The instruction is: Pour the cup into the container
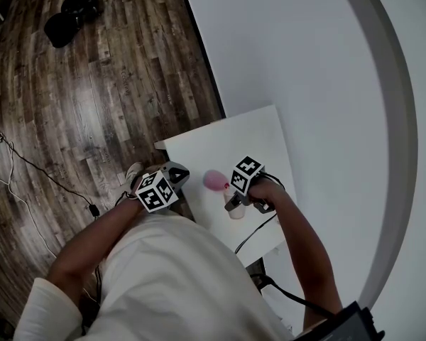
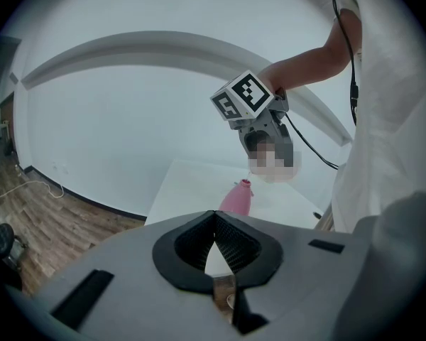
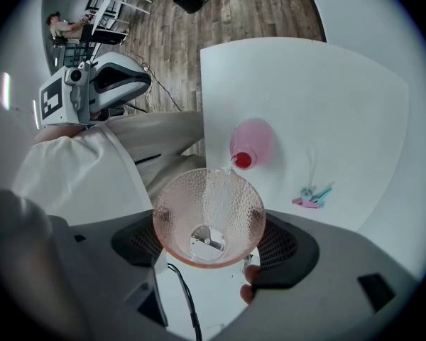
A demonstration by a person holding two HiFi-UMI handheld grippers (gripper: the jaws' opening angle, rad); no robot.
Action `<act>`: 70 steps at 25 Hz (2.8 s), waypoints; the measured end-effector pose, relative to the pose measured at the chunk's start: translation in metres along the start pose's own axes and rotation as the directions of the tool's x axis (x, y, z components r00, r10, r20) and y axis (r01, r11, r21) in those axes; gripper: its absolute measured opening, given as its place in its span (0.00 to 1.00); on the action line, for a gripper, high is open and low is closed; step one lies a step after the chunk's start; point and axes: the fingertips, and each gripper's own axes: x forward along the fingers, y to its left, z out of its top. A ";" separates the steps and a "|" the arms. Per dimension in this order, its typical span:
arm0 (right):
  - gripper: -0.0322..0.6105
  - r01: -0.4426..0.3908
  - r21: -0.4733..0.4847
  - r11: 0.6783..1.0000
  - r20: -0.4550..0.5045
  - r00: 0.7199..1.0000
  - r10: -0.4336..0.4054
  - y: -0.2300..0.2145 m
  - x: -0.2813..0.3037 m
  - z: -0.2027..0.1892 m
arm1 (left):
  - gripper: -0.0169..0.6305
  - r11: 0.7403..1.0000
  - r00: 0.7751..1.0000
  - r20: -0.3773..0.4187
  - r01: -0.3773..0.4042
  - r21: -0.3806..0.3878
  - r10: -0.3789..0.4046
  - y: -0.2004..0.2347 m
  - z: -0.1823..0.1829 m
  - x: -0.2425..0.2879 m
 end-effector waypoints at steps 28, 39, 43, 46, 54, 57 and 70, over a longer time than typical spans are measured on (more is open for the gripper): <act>0.64 -0.007 0.003 1.000 -0.045 0.999 0.007 -0.003 0.000 -0.003 | 0.04 1.000 1.000 0.006 0.007 0.005 -0.007 -0.002 -0.001 0.002; 0.64 0.003 -0.005 1.000 -0.078 0.997 -0.003 0.003 0.000 -0.001 | 0.04 1.000 1.000 0.006 0.008 0.002 -0.008 -0.002 -0.007 -0.004; 0.64 0.000 -0.005 1.000 -0.089 0.996 -0.001 0.004 0.001 -0.001 | 0.04 1.000 1.000 0.004 0.011 -0.001 -0.011 -0.003 -0.008 -0.005; 0.64 0.001 -0.007 1.000 -0.094 0.996 -0.002 0.005 0.000 -0.001 | 0.04 1.000 1.000 0.004 0.013 -0.002 -0.013 -0.002 -0.008 -0.005; 0.64 0.009 -0.011 1.000 -0.111 0.994 -0.010 0.005 -0.004 -0.001 | 0.04 1.000 1.000 0.012 0.016 0.001 -0.016 0.002 -0.004 -0.005; 0.64 0.011 -0.015 1.000 -0.118 0.993 -0.012 0.005 -0.005 -0.002 | 0.04 1.000 1.000 0.014 0.019 0.000 -0.019 0.001 -0.001 -0.004; 0.64 0.067 -0.056 0.996 -0.214 0.974 -0.077 -0.001 -0.004 -0.002 | 0.04 1.000 1.000 0.015 0.019 -0.011 -0.019 -0.004 -0.006 -0.002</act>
